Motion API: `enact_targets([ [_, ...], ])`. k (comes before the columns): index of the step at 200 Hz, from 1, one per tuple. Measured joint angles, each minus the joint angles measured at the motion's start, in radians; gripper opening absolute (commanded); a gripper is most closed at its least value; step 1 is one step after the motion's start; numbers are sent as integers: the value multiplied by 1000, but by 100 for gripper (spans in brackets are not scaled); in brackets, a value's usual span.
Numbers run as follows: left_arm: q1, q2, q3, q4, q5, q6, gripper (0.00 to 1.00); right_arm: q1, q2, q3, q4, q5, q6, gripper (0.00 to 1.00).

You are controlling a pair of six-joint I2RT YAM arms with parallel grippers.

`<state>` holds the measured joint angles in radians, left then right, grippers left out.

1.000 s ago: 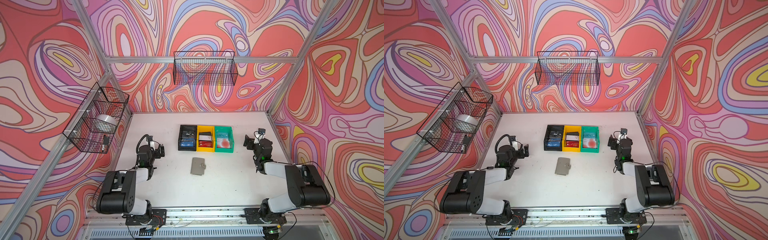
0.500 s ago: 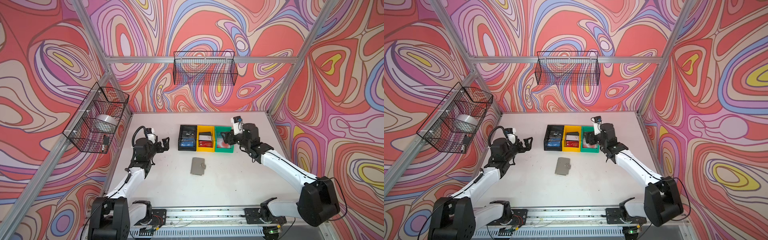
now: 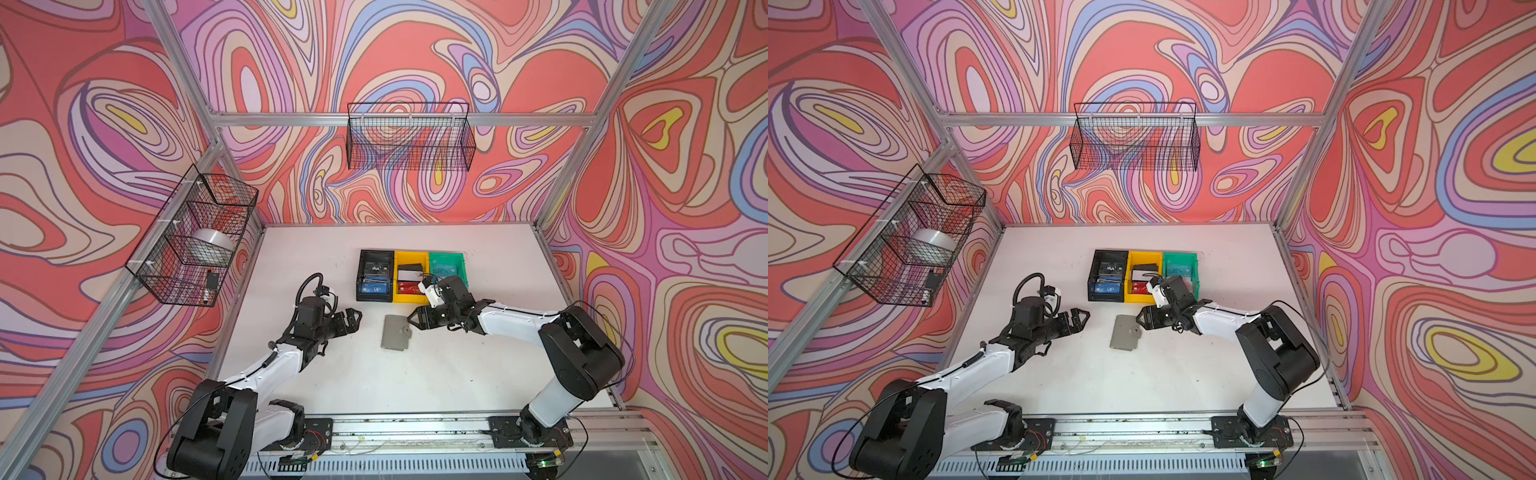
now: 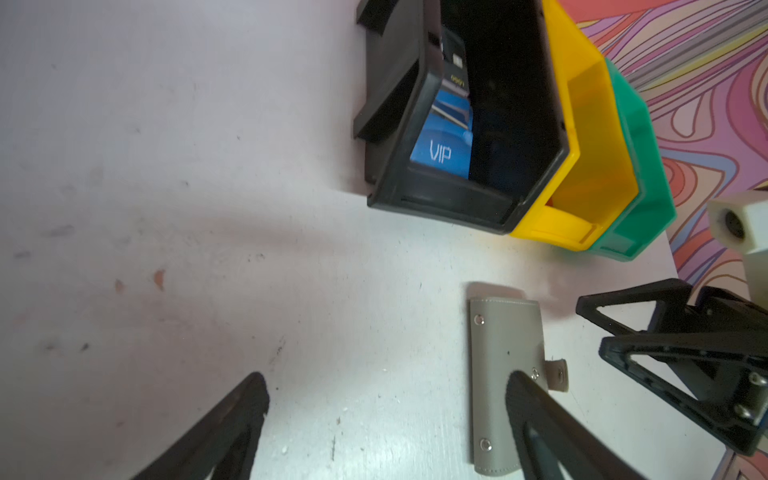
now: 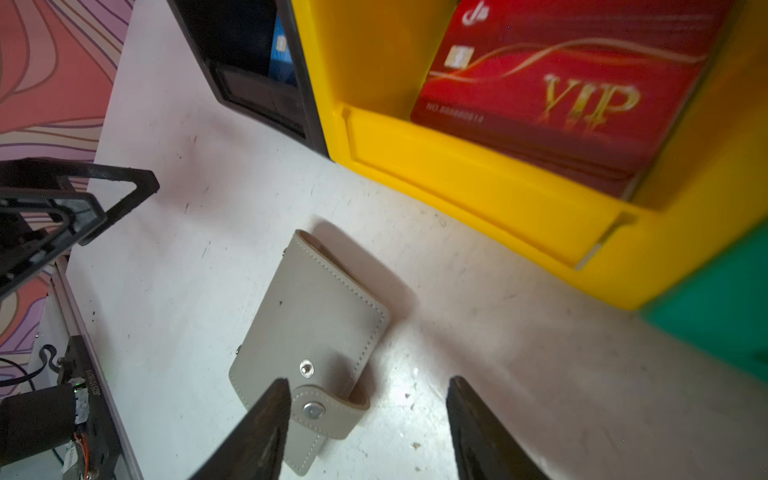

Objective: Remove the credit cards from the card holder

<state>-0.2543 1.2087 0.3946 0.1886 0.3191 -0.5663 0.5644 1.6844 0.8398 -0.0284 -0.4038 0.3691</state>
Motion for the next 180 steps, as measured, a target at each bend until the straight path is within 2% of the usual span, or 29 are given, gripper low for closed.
enact_targets([
  [53, -25, 108, -5, 76, 45, -82, 58, 0, 65, 26, 56, -81, 27, 63],
  [180, -81, 196, -5, 222, 104, -165, 44, 0, 148, 28, 175, -208, 102, 63],
])
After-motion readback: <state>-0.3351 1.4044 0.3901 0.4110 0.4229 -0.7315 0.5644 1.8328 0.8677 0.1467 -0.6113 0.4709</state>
